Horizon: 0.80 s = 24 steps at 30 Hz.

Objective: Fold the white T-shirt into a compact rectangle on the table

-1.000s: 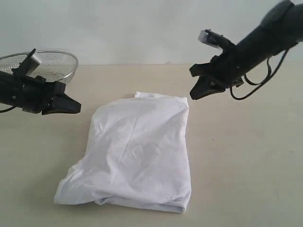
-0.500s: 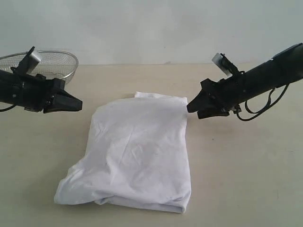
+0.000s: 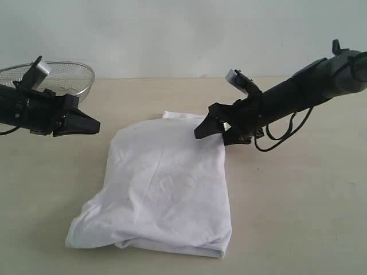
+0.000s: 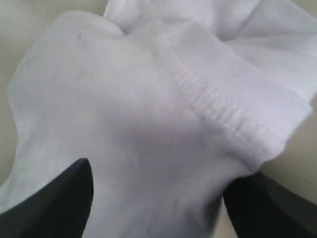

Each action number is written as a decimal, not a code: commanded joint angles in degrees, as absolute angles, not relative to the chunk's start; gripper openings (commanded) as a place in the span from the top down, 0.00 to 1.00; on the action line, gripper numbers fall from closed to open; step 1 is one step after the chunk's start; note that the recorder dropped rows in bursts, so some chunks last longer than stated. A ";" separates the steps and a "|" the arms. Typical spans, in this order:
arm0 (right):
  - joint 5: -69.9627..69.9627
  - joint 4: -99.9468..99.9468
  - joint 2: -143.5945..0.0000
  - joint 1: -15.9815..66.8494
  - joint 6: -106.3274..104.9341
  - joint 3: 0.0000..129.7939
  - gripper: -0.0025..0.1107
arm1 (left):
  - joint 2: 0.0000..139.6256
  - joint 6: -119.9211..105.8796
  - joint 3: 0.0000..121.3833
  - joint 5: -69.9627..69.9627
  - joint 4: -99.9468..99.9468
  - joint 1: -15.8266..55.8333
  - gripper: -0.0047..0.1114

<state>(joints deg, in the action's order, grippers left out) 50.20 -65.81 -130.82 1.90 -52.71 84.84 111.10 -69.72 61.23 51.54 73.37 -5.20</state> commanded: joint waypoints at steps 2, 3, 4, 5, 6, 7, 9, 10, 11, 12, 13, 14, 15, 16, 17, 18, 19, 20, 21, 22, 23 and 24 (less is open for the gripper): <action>40.64 -63.54 -132.14 4.68 -52.15 84.53 0.71 | 111.18 -70.26 61.56 52.11 74.21 -5.40 0.92; 39.94 -63.42 -132.14 4.52 -51.83 84.65 0.82 | 111.18 -70.26 61.56 52.11 74.21 -5.40 0.92; 38.90 -63.15 -132.02 4.29 -51.51 84.65 0.96 | 111.18 -70.26 61.56 52.11 74.21 -5.40 0.92; 38.10 -62.87 -132.02 3.85 -50.88 84.65 0.97 | 111.18 -70.26 61.56 52.11 74.21 -5.40 0.92; 37.55 -62.31 -132.02 3.51 -50.88 84.65 0.97 | 111.18 -70.26 61.56 52.11 74.21 -5.40 0.92; 37.29 -61.24 -132.02 2.84 -50.88 84.65 0.98 | 111.18 -70.26 61.56 52.11 74.21 -5.40 0.92; 36.76 -59.67 -132.02 1.73 -50.88 84.65 0.98 | 111.18 -70.26 61.56 52.11 74.21 -5.40 0.92; 36.76 -58.71 -132.02 0.73 -50.59 84.65 0.98 | 111.18 -70.26 61.56 52.11 74.21 -5.40 0.92; 36.63 -58.17 -131.91 -0.07 -49.91 84.73 0.98 | 111.18 -70.26 61.56 52.11 74.21 -5.40 0.92; 36.63 -57.68 -131.91 -1.17 -49.76 84.77 0.98 | 111.18 -70.26 61.56 52.11 74.21 -5.40 0.92; 37.01 -57.22 -131.91 -2.39 -49.10 85.37 0.98 | 111.18 -70.26 61.56 52.11 74.21 -5.40 0.92; 37.66 -56.43 -131.91 -3.63 -48.33 85.87 0.98 | 111.18 -70.26 61.56 52.11 74.21 -5.40 0.92; 38.12 -55.90 -131.91 -4.61 -47.41 86.67 0.98 | 111.18 -70.26 61.56 52.11 74.21 -5.40 0.92; 39.17 -55.19 -131.91 -6.00 -46.20 87.65 0.98 | 111.18 -70.26 61.56 52.11 74.21 -5.40 0.92; 40.01 -54.54 -131.91 -6.88 -45.47 88.87 0.98 | 111.18 -70.26 61.56 52.11 74.21 -5.40 0.92; 40.71 -53.56 -131.91 -7.83 -45.02 90.21 0.98 | 111.18 -70.26 61.56 52.11 74.21 -5.40 0.92; 41.47 -52.69 -131.91 -8.72 -44.88 91.70 0.98 | 111.29 -70.26 61.56 52.11 74.21 -5.40 0.92; 41.83 -51.95 -131.91 -9.33 -43.81 92.92 0.98 | 111.44 -70.26 61.56 52.11 74.31 -5.40 0.92; 41.94 -50.93 -131.91 -10.01 -42.50 94.55 0.98 | 111.56 -70.26 61.56 52.22 74.31 -5.40 0.92; 42.06 -49.60 -131.91 -10.58 -41.08 96.24 0.98 | 111.69 -70.26 61.56 52.22 74.31 -5.40 0.92; 42.06 -48.08 -131.91 -10.87 -40.01 97.62 0.98 | 111.82 -70.26 61.56 52.22 74.31 -5.40 0.92; 41.50 -45.87 -131.91 -11.30 -38.56 99.46 0.98 | 111.96 -70.26 61.56 52.33 74.31 -5.40 0.92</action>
<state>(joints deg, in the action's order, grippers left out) 42.26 -50.49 -131.99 -9.94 -41.82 95.25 111.61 -69.84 61.23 51.54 73.52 -5.20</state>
